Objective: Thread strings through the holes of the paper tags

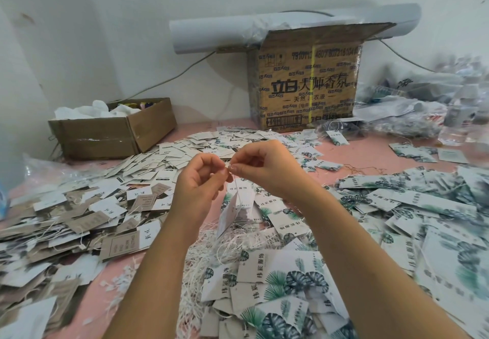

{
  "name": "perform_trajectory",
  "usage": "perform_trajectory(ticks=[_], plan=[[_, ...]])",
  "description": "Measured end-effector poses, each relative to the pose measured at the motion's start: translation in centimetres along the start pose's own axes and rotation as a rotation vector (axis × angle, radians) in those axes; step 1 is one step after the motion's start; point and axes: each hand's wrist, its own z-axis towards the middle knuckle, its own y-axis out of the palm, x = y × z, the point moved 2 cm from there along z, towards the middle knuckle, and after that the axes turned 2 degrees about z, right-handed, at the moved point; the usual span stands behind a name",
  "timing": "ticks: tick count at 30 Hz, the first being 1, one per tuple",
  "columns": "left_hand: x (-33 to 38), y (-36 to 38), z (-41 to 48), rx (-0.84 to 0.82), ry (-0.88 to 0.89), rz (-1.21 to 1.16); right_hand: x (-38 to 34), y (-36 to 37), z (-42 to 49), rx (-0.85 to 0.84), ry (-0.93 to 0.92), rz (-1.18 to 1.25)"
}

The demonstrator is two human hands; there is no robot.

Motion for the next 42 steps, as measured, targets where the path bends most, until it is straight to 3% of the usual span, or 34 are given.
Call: perform_trajectory(ticks=[6,18,42], plan=[[-0.34,-0.08,0.00,0.007,-0.075,0.044,-0.17,-0.11,-0.03,0.016,-0.020,-0.012],[0.25,-0.15,-0.21,0.069,-0.048,0.075,-0.38,-0.13,-0.10,-0.013,0.013,0.002],[0.31,-0.27,-0.07,-0.059,0.035,0.257,-0.12,-0.34,-0.14,-0.028,0.077,0.074]])
